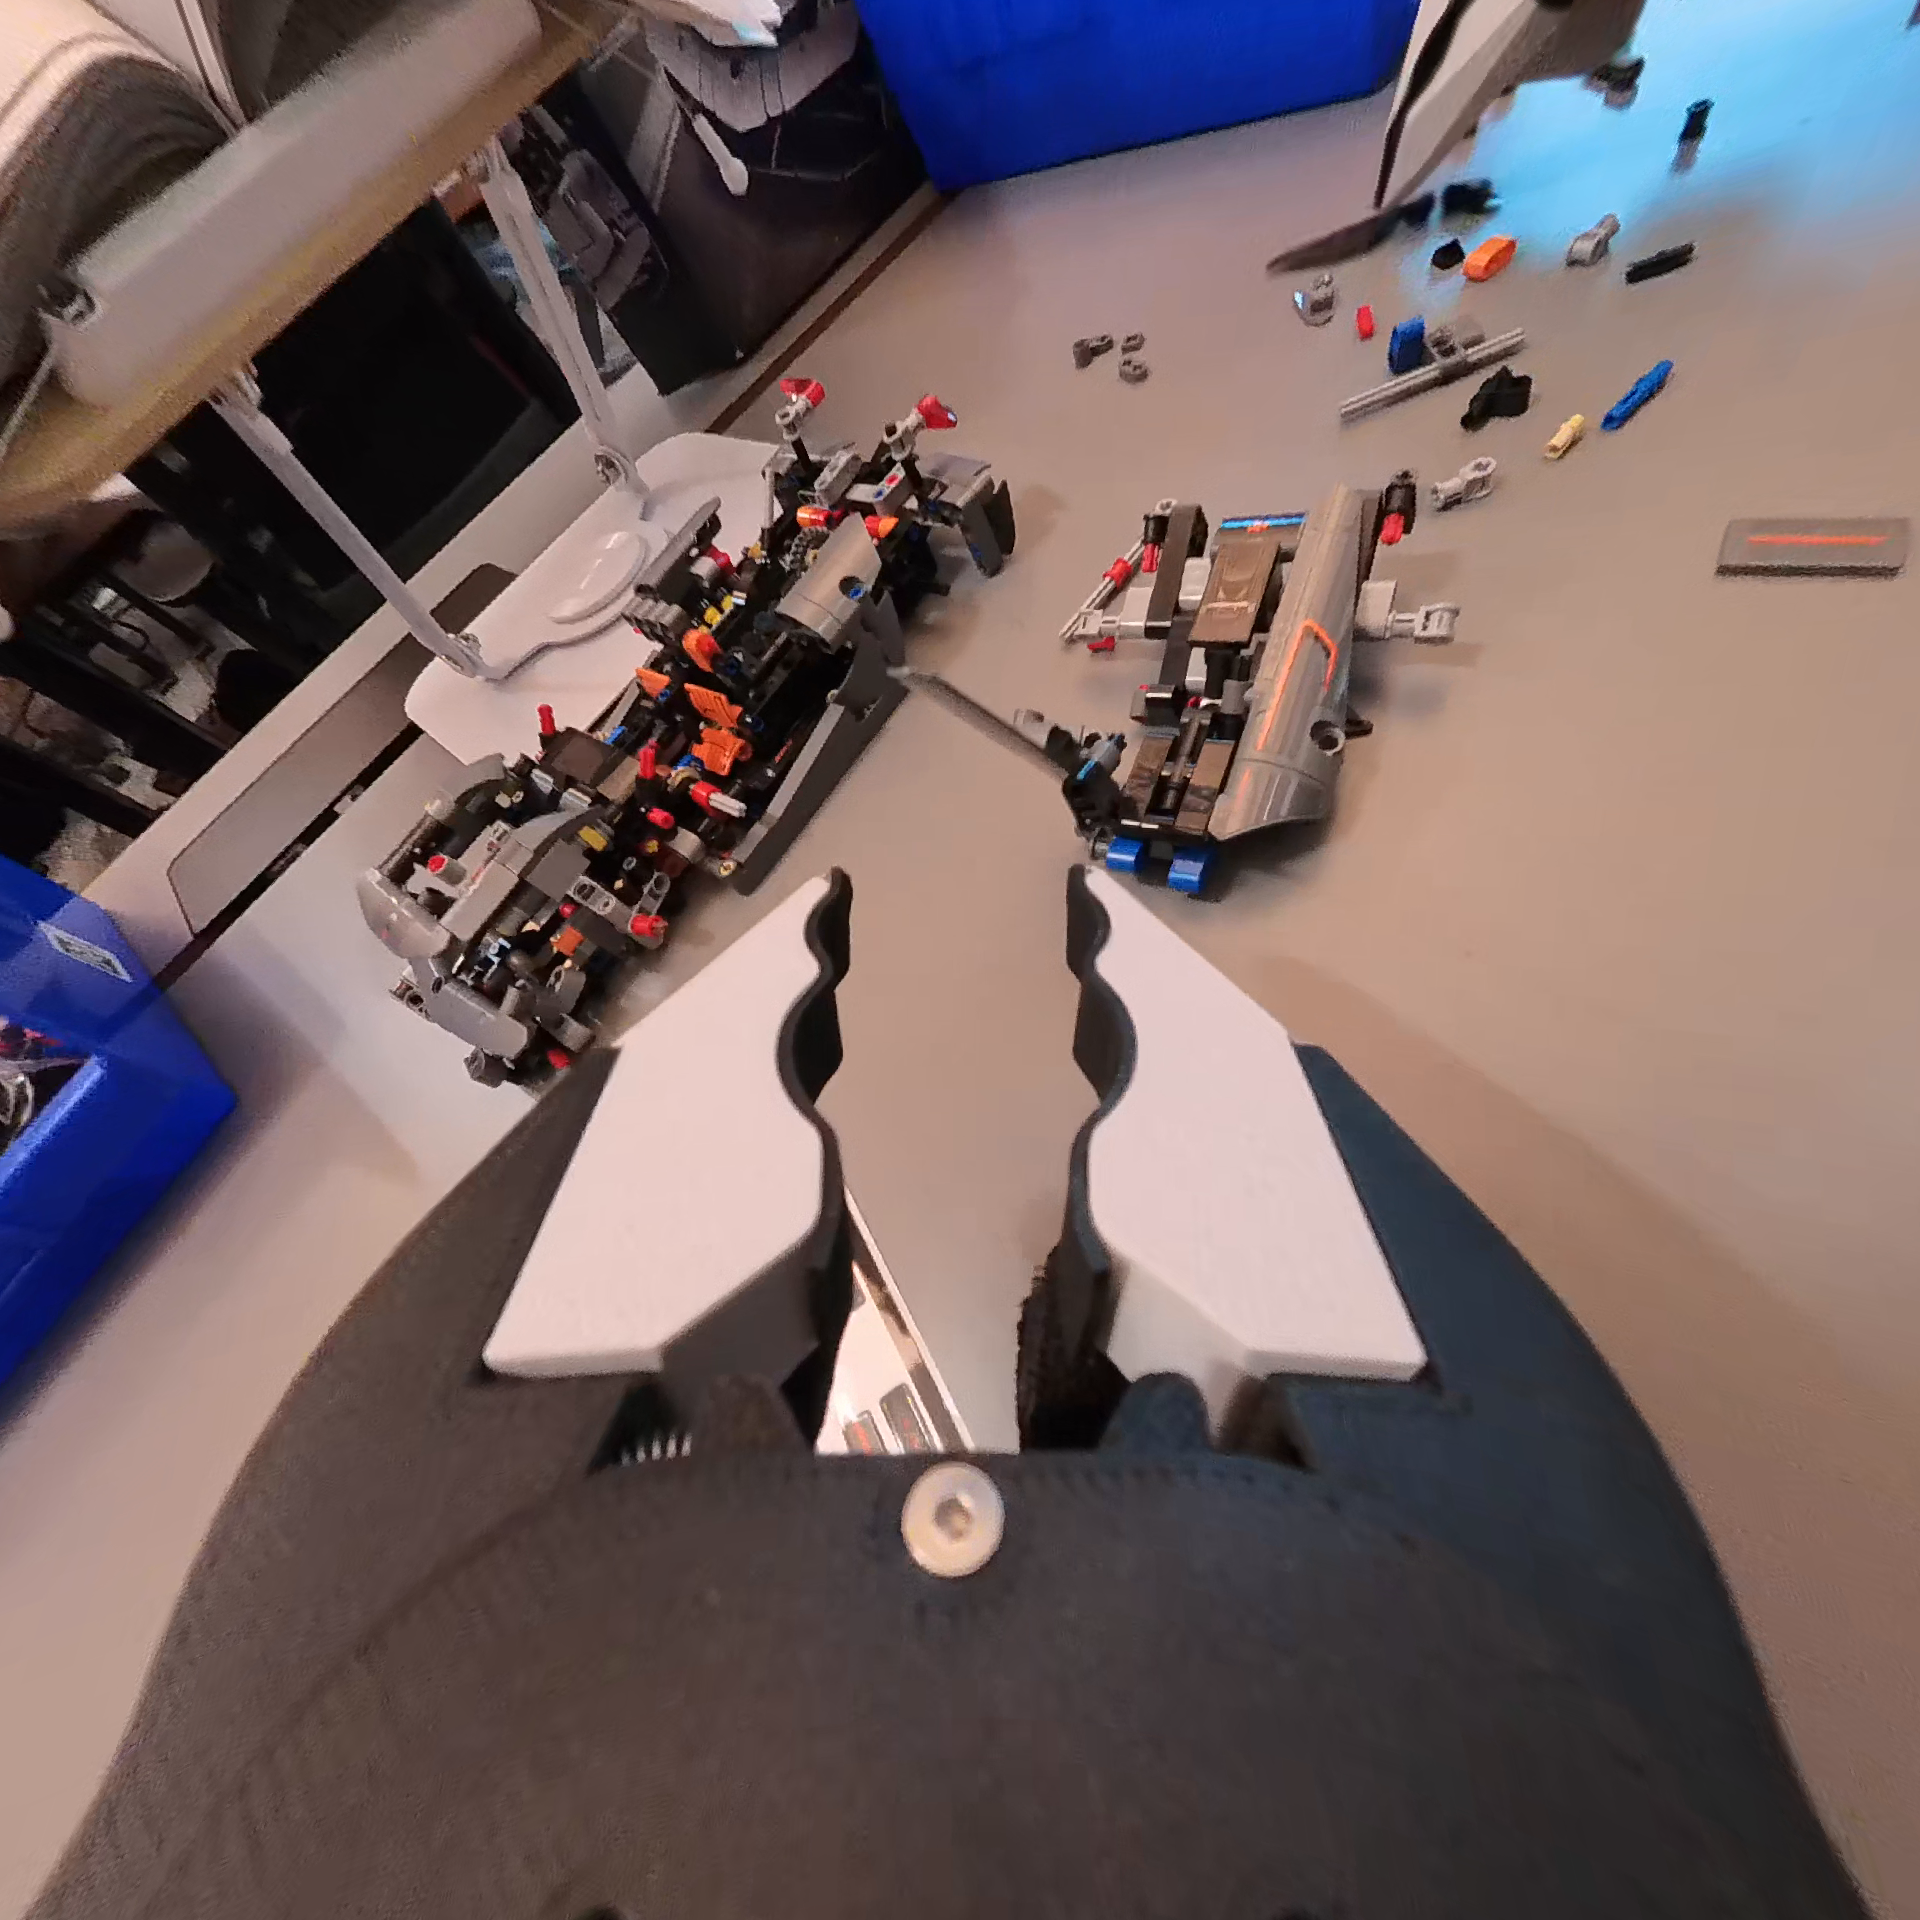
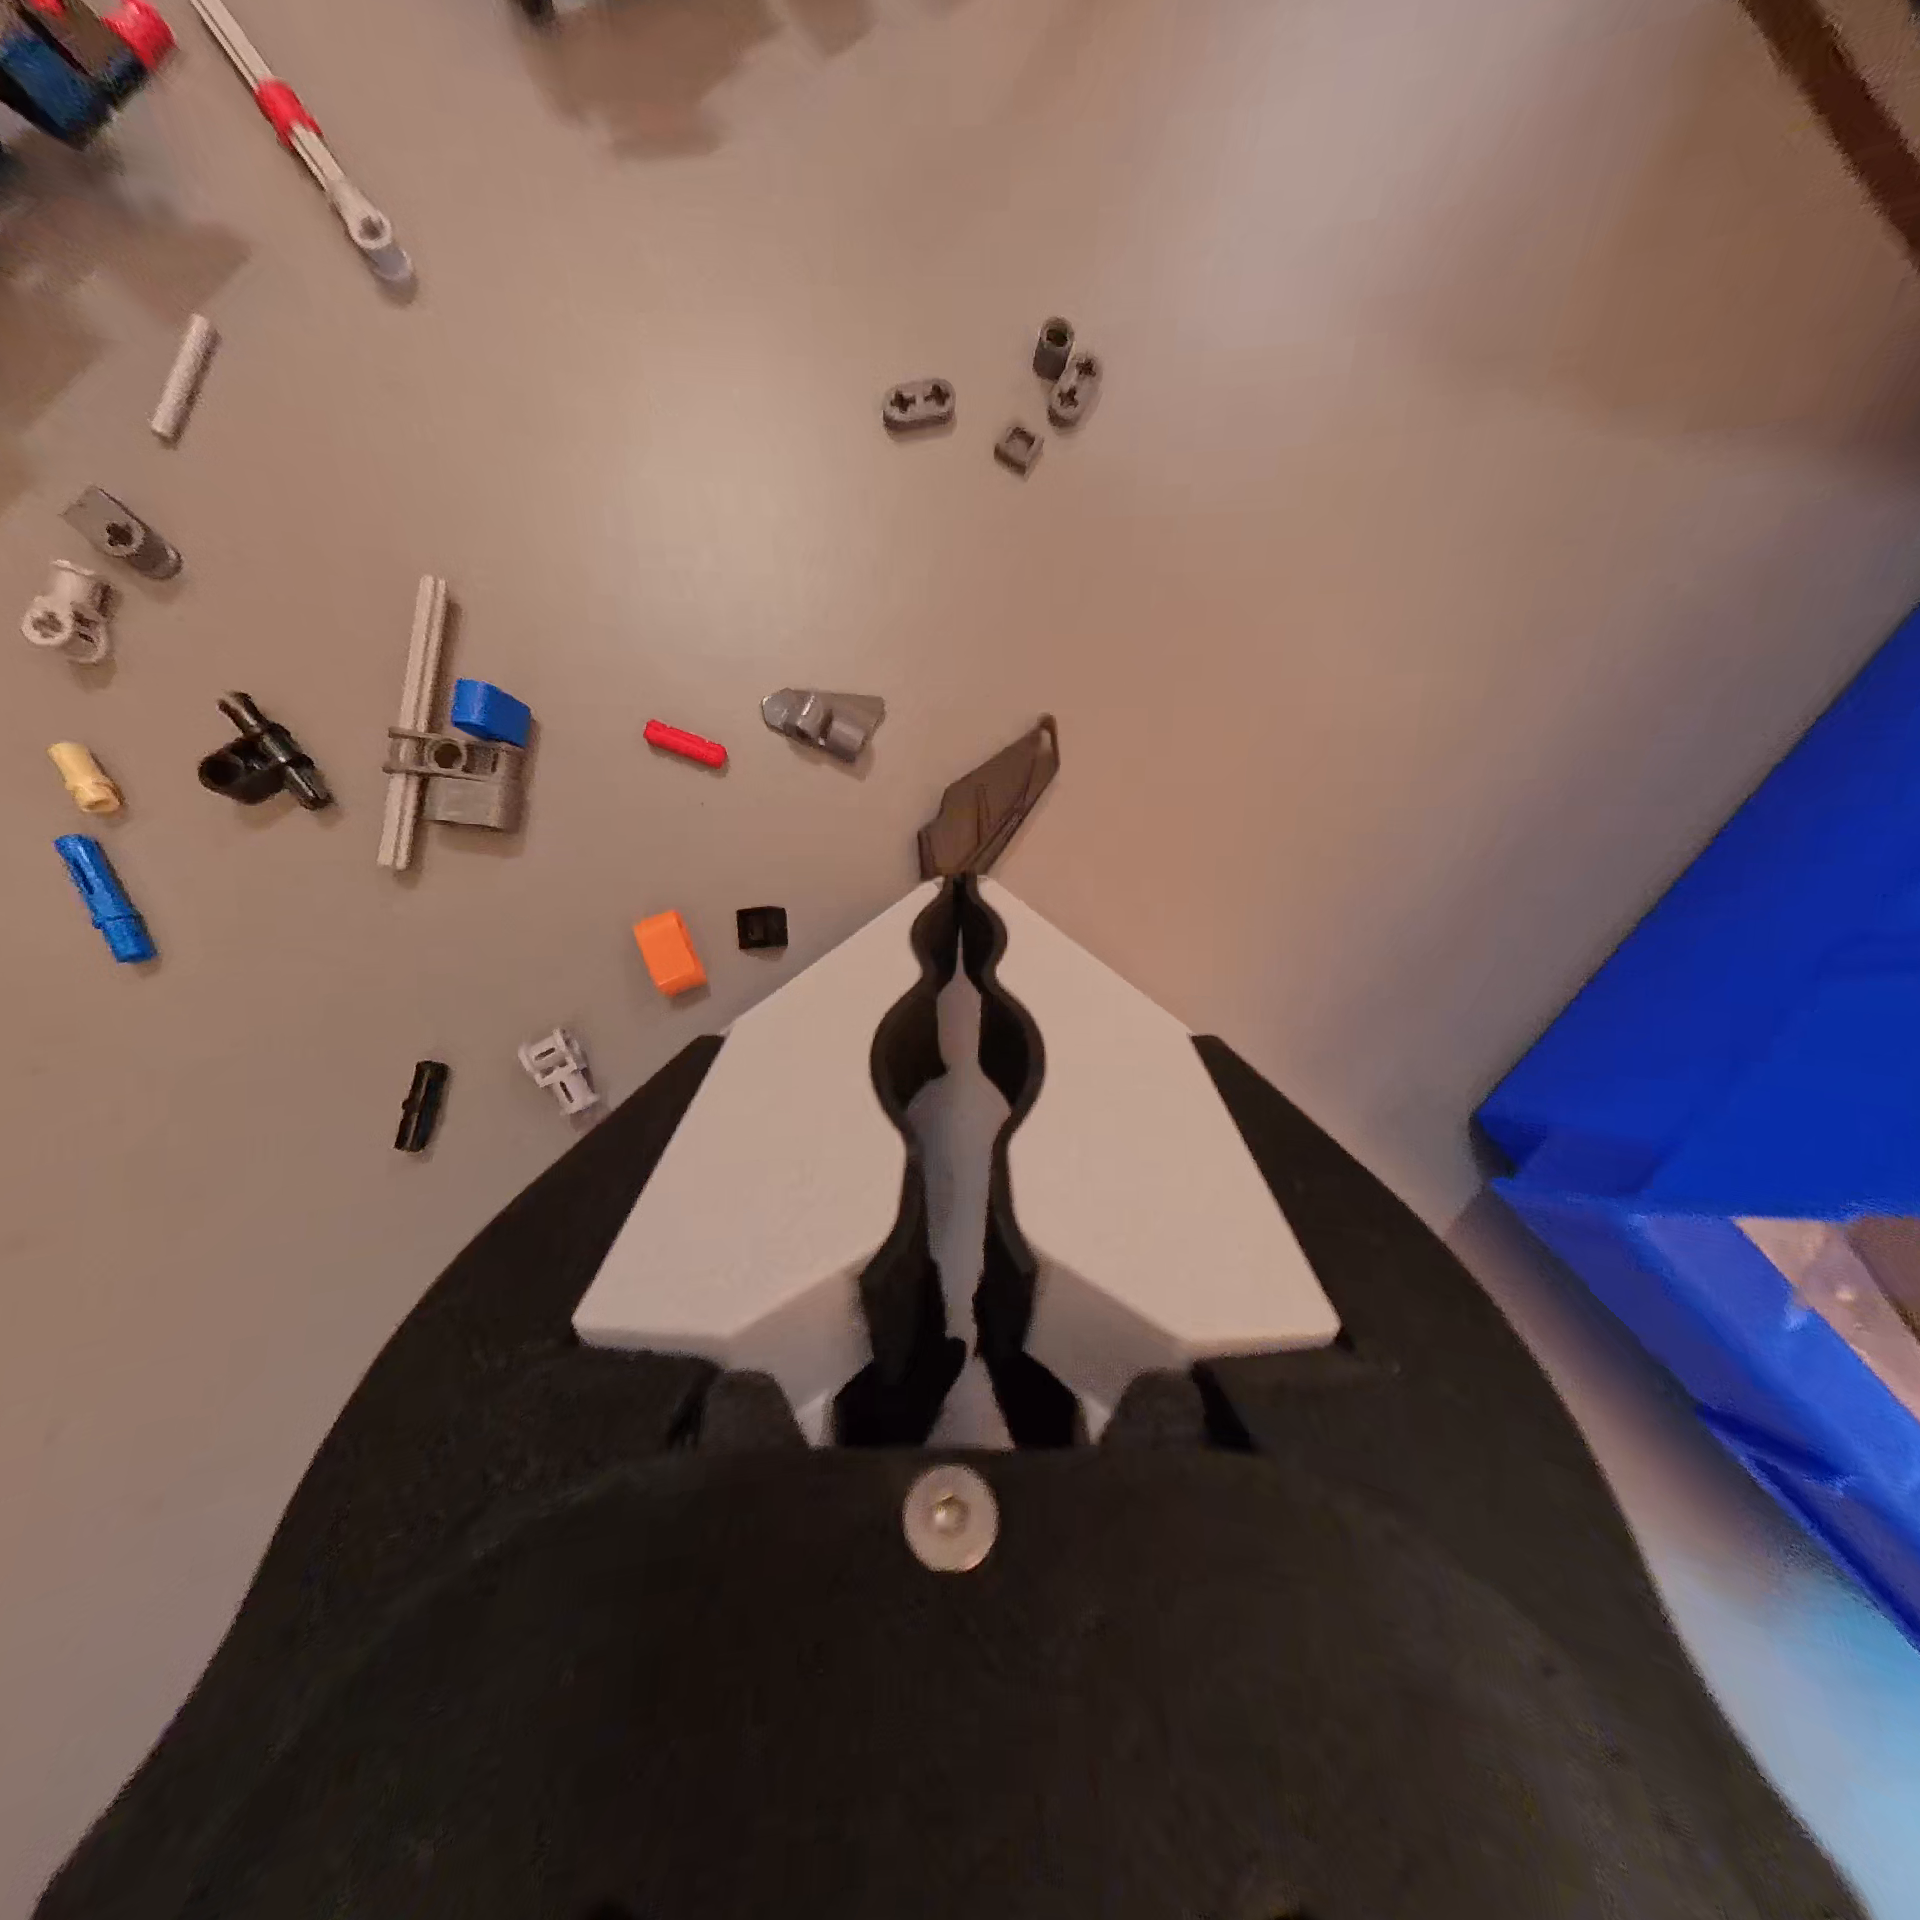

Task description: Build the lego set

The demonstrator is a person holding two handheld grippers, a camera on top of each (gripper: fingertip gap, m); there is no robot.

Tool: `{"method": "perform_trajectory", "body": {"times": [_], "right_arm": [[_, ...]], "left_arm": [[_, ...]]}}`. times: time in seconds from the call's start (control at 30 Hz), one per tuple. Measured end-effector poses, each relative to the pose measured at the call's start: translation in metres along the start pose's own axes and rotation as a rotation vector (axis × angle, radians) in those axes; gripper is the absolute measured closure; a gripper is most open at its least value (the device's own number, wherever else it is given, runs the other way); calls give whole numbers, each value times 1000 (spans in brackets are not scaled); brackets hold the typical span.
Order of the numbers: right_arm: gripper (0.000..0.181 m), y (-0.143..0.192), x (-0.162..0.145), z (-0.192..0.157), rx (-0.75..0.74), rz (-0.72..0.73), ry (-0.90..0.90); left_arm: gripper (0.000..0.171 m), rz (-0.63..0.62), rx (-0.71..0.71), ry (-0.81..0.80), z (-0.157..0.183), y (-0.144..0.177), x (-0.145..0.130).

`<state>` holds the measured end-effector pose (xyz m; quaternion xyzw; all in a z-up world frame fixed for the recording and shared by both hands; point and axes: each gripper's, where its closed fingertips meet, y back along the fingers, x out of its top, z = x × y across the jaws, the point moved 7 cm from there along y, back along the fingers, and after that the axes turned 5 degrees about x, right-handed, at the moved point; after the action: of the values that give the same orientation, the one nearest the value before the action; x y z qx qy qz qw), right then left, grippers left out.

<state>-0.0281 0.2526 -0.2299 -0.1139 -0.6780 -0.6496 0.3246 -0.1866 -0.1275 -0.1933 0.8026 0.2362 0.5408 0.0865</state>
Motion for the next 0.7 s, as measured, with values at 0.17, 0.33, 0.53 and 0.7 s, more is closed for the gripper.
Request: {"method": "perform_trajectory", "body": {"times": [0.17,0.33,0.53,0.7], "right_arm": [[181,10,2,-7,-6,7,30],[170,19,2,-8,3,60,-30],[153,1,2,-14,28,-13,-89],[171,-8,1,-15,6,-54,-119]], "left_arm": [[132,45,18,-15,2,7,15],[133,56,17,-27,5,10,21],[133,51,4,-28,15,8,19],[133,52,1,-22,18,10,18]]}}
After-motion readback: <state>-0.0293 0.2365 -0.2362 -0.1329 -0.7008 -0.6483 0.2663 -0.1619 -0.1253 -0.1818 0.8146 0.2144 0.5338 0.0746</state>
